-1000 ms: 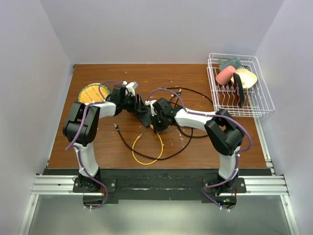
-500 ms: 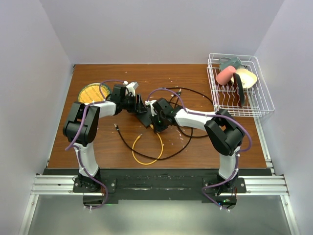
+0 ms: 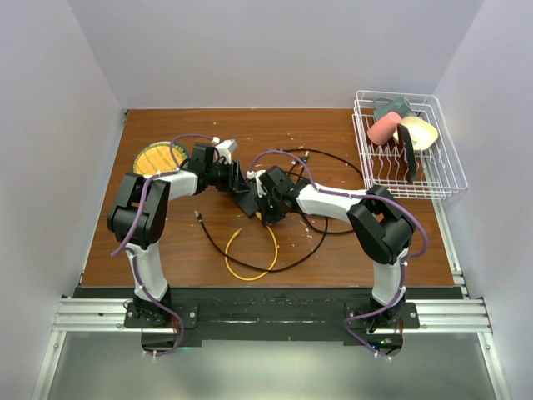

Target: Insert the plug into the switch port

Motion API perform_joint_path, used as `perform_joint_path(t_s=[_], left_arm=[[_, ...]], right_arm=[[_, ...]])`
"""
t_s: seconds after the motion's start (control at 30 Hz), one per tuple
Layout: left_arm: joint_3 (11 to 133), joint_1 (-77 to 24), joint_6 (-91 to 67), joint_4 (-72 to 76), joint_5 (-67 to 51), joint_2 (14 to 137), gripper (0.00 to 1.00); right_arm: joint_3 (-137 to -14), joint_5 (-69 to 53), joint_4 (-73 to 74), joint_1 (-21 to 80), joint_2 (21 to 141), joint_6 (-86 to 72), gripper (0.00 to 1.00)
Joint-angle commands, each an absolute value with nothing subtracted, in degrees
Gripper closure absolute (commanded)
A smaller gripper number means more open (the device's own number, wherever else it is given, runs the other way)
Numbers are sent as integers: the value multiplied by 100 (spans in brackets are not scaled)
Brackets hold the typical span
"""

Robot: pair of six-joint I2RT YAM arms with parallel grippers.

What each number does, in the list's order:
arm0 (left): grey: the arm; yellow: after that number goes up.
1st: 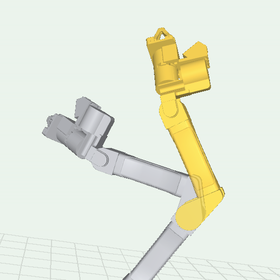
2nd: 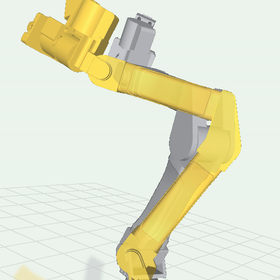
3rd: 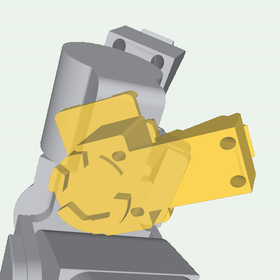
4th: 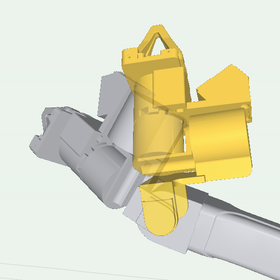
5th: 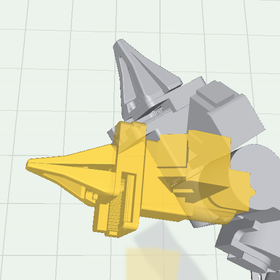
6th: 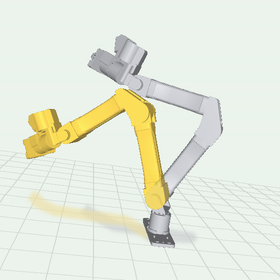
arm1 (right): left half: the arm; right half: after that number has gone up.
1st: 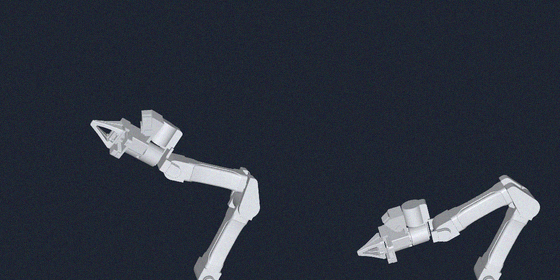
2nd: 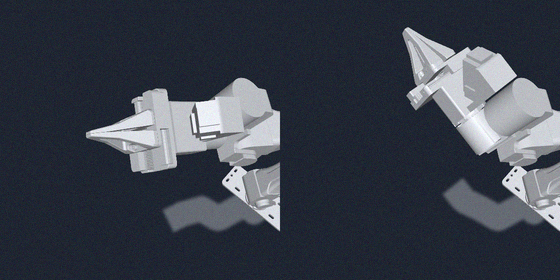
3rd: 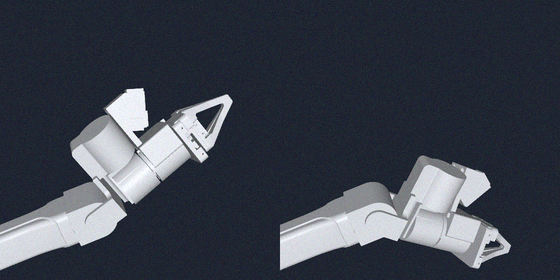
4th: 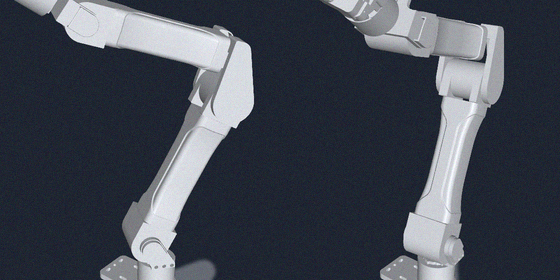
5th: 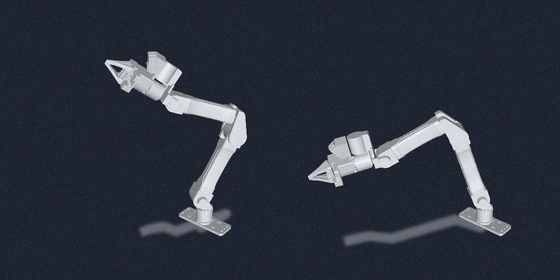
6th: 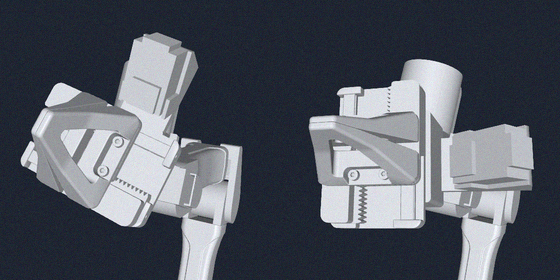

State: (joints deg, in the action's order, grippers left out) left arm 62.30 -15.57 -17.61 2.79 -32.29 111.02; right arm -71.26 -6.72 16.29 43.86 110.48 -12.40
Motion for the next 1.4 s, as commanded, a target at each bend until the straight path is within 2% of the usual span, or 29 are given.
perform_joint_path(t_s=[0.0, 0.57, 1.13, 1.37], left_arm=[[6213, -2276, -1969, -914, -5009, 11250, 52], [6407, -2417, -1767, -1766, -5291, 11592, 52], [5933, -2434, -1503, -2197, -5335, 11610, 51], [5652, -2461, -1599, -2083, -5300, 11479, 51]], right_arm=[[-7892, -88, -755, 4315, 11232, -1178, 100], [-7972, 202, -1274, 4307, 11267, -1143, 100], [-7313, 1388, -2232, 4236, 10863, -1292, 100], [-7374, 1468, -2390, 4228, 10960, -1380, 100]])
